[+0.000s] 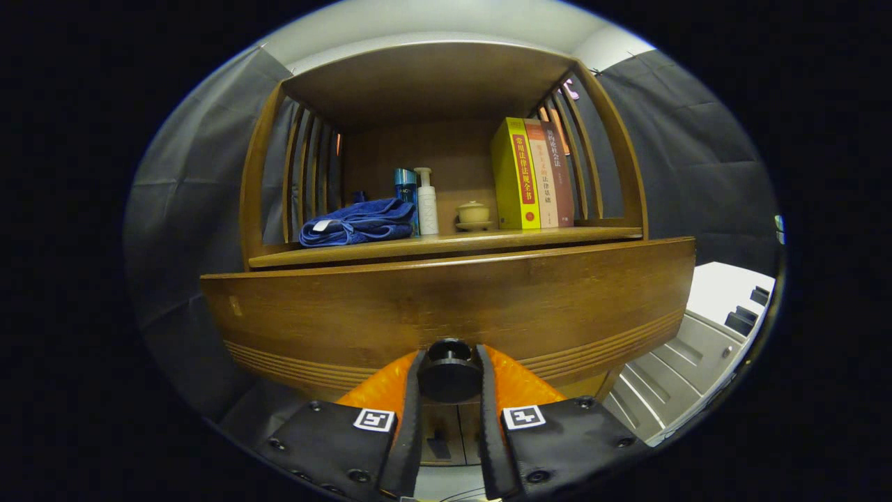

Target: Pull open the drawer, take out the items inside it, and place them on the countertop above the cabinet.

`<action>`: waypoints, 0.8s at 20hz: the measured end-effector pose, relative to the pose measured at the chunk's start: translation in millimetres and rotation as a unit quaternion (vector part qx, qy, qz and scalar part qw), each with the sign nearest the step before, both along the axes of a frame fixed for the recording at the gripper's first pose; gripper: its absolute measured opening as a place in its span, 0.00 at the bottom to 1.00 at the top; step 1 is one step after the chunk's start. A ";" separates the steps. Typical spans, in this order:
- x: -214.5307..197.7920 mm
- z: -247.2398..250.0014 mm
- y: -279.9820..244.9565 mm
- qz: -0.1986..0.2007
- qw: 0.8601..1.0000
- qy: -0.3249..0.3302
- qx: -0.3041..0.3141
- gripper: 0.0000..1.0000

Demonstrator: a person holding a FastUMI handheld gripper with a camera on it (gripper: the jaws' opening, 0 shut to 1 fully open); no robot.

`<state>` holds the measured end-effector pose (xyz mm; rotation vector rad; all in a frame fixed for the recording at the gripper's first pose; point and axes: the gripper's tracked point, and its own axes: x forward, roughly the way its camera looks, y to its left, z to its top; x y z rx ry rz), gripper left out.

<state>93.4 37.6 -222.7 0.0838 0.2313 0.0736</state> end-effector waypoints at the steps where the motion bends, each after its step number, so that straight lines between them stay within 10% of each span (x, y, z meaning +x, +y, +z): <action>1: -5.2 0.7 -0.8 0.000 1.000 0.002 0.002 0.43; 16: -59.2 -3.5 -6.6 0.004 1.000 0.006 0.004 0.43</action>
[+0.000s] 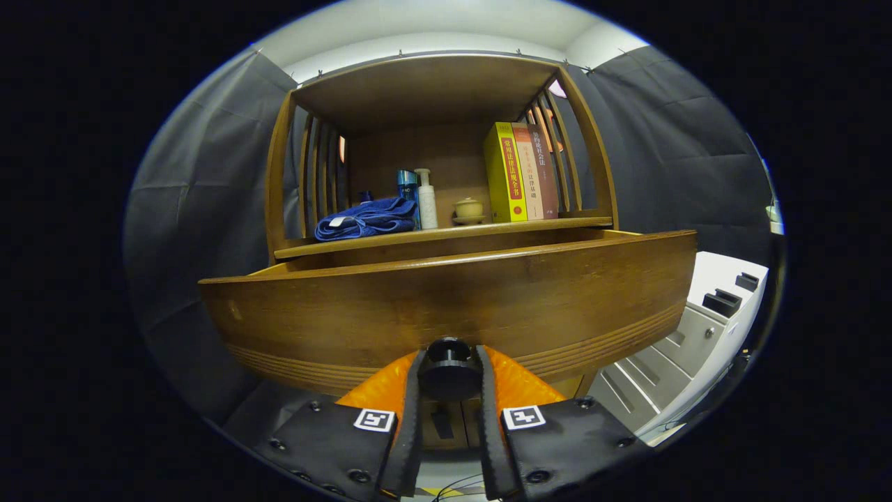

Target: Pull open the drawer, take out the items inside it, and place them on the countertop above the cabinet.

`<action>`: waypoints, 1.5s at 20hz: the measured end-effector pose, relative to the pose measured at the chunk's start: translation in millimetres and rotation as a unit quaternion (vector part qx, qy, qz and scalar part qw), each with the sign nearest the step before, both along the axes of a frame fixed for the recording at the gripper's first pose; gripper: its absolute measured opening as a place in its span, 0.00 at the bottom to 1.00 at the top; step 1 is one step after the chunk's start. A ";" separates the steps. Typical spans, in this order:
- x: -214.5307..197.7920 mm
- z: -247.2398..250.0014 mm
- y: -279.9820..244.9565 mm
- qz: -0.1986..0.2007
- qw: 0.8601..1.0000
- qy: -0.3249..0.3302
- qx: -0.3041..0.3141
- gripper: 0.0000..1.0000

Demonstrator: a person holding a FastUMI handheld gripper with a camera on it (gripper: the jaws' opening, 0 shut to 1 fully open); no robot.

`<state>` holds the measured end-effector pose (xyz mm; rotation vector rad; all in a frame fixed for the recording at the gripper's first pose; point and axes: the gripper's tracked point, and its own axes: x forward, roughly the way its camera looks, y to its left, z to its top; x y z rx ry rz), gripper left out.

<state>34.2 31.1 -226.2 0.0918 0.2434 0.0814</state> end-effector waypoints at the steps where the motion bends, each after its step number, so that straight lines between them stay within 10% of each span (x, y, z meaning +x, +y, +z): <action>1: 1.2 -0.1 0.0 0.001 1.000 0.000 -0.003 0.43; 5: 2.5 -0.7 -0.3 0.004 1.000 0.002 -0.004 0.50; 11: -7.4 56.2 -19.0 0.005 1.000 -0.030 -0.006 1.00; 18: 93.2 166.0 -20.1 0.046 0.997 0.027 -0.062 0.98; 30: 150.8 -1.9 -8.1 0.062 0.921 0.377 -0.080 0.98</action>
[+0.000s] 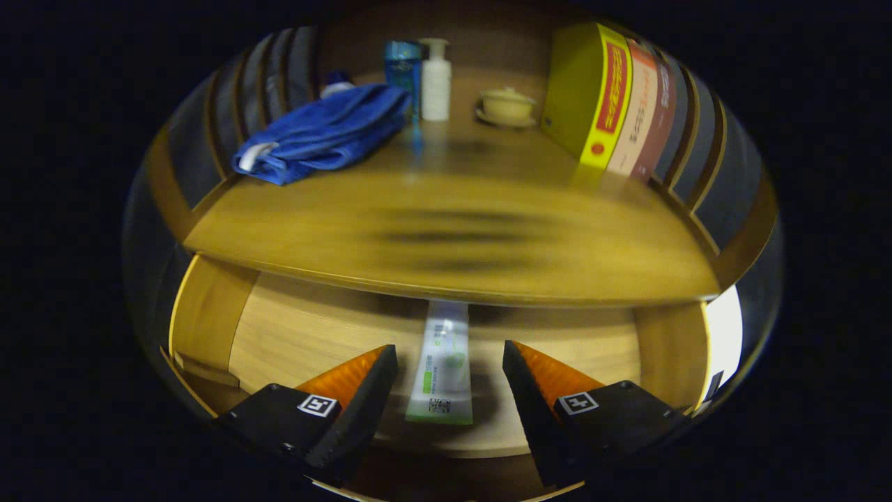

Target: Pull open the drawer, take out the items inside it, and place them on the countertop above the cabinet.

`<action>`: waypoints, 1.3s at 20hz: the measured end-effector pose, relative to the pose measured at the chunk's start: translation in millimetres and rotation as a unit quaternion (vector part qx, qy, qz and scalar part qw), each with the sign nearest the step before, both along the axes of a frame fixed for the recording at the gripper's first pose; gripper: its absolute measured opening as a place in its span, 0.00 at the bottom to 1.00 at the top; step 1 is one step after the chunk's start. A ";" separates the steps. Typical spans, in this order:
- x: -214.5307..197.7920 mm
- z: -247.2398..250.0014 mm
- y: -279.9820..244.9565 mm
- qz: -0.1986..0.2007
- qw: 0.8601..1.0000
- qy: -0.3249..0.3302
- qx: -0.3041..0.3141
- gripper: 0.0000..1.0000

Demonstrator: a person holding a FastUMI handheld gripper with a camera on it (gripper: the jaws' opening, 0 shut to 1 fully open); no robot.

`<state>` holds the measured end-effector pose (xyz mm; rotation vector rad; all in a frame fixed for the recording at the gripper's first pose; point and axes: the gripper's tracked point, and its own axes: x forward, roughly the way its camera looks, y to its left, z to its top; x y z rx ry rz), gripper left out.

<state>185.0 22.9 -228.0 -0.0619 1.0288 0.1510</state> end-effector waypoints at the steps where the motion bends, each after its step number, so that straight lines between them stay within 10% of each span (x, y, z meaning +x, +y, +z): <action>1: -2.6 -7.5 1.4 -0.004 1.000 0.021 0.010 0.98; 11: -20.8 -24.1 9.3 0.013 0.989 0.145 -0.006 0.91; 21: 11.4 71.4 6.8 -0.001 0.995 0.093 0.019 0.52; 26: 8.3 60.1 9.1 0.024 0.996 0.081 0.040 0.52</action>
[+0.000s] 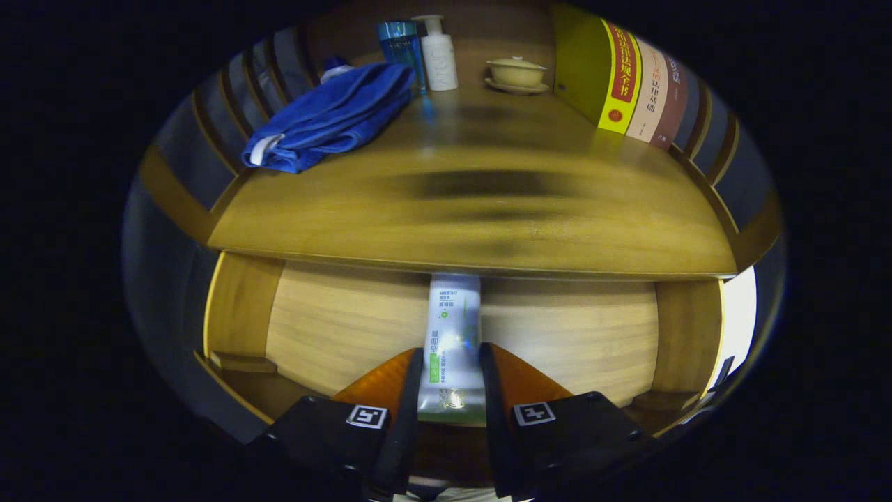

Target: Pull open the drawer, take out the items inside it, and place them on the countertop above the cabinet.

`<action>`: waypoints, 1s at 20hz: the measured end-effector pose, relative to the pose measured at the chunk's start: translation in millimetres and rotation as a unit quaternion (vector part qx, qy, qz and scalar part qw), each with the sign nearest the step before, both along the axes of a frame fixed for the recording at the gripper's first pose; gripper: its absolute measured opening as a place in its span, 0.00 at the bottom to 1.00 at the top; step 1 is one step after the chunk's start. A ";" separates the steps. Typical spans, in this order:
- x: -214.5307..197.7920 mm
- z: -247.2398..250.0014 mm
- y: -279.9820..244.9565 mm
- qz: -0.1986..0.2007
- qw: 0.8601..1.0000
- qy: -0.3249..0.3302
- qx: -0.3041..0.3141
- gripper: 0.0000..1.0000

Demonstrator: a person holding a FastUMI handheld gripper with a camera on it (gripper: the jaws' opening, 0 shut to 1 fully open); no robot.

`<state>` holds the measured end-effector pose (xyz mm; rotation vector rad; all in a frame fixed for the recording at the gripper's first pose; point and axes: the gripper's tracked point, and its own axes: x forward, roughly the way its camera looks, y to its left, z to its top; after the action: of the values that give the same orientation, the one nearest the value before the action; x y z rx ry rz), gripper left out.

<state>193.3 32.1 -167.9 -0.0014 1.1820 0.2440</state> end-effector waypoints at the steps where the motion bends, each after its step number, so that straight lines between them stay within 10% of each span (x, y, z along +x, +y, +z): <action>1: -0.3 -2.7 -0.3 0.000 1.000 -0.005 0.007 0.52; 19: -15.6 114.8 10.7 0.023 0.990 -0.114 0.083 0.51; 20: 12.1 125.3 1.9 -0.020 0.984 -0.162 0.077 0.30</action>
<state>205.4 33.9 -42.6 0.1136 0.8367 0.2877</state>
